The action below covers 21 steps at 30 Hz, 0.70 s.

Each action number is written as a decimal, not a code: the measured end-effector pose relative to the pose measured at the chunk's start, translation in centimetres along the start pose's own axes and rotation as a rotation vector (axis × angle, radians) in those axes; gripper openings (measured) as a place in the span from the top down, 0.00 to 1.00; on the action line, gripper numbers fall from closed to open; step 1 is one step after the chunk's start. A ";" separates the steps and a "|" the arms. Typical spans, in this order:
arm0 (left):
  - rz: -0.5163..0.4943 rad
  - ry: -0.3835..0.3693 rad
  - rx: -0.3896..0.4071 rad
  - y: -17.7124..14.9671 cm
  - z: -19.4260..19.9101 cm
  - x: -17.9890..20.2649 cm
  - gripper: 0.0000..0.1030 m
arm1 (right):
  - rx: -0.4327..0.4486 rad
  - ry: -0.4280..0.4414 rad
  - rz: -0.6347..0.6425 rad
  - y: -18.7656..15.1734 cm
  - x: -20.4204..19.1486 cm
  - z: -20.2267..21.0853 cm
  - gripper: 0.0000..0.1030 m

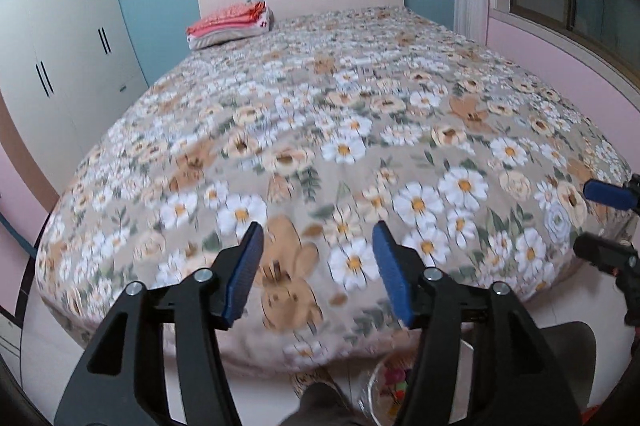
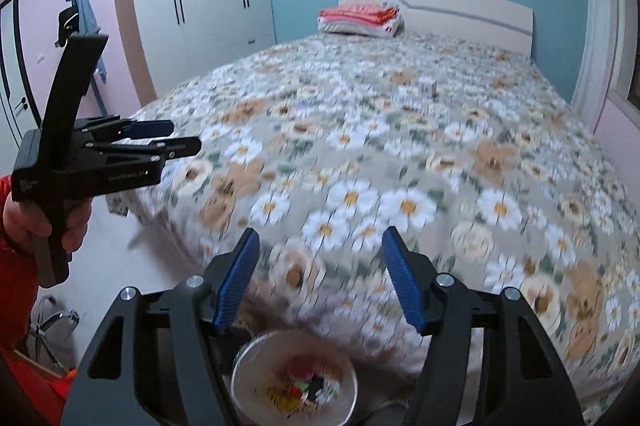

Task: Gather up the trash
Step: 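Raise both open grippers from the bin back toward the bed, then reach the right gripper to the white box and grasp it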

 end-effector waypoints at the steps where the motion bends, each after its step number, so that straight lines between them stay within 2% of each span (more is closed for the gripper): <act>1: -0.008 0.000 0.010 0.7 -0.5 -0.2 0.39 | 0.009 -0.005 -0.005 0.8 0.4 -0.6 0.36; 5: -0.065 0.006 0.031 2.9 -3.1 -0.7 0.37 | 0.028 -0.010 -0.021 3.0 1.6 -2.5 0.35; 10: -0.090 0.000 0.029 4.8 -7.1 -1.4 0.35 | 0.056 -0.023 -0.040 5.9 3.6 -6.4 0.33; 16: -0.133 -0.022 0.024 7.1 -13.5 -2.2 0.33 | 0.068 -0.042 -0.049 8.4 6.2 -12.1 0.28; 21: -0.156 -0.066 0.017 9.3 -20.9 -2.9 0.33 | 0.062 -0.059 -0.050 9.9 8.7 -17.8 0.25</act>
Point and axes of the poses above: each gripper's, at about its wrist camera, not at the fingertips, and z roughly against the way its jaws point, x to its right, y to its top, the point moved 9 cm from there along -z, roughly the way its jaws point, and after that the axes turned 11 degrees about x, right-handed, at the moved point
